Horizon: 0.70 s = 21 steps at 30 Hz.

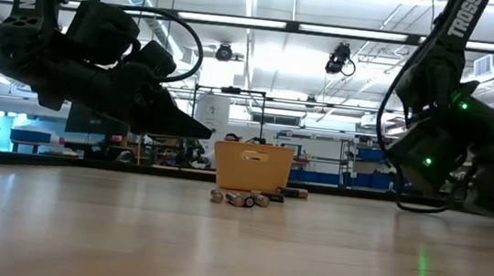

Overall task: Sort batteries
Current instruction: Put the white battery into the blue bin

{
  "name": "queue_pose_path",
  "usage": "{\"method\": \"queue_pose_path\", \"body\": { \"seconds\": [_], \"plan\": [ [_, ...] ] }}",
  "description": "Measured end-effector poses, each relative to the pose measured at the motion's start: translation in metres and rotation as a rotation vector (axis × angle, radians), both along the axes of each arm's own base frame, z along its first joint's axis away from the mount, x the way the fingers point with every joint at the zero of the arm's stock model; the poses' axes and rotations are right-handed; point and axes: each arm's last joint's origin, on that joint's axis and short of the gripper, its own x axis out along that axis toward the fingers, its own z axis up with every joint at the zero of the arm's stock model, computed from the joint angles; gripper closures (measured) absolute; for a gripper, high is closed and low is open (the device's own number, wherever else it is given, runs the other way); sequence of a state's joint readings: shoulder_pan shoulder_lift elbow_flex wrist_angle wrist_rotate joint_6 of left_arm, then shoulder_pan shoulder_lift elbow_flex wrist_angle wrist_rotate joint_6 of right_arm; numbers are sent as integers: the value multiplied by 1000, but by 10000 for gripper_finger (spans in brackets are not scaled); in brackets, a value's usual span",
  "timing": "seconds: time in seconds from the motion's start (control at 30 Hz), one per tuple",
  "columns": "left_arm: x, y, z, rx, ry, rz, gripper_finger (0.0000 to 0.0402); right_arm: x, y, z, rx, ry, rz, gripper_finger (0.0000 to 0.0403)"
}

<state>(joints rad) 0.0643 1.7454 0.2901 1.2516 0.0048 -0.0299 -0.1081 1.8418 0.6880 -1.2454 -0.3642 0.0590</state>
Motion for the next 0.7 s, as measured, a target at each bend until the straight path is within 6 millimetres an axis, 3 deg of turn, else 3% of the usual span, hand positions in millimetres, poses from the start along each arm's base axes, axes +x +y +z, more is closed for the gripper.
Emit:
{"method": "queue_pose_path", "body": {
  "seconds": [0.33, 0.7],
  "plan": [
    [0, 0, 0, 2, 2, 11, 394, -13, -1, -18, -8, 189, -40, 393],
    [0, 0, -2, 1, 17, 12, 394, -14, -2, -17, 9, 180, -112, 393]
  ]
}}
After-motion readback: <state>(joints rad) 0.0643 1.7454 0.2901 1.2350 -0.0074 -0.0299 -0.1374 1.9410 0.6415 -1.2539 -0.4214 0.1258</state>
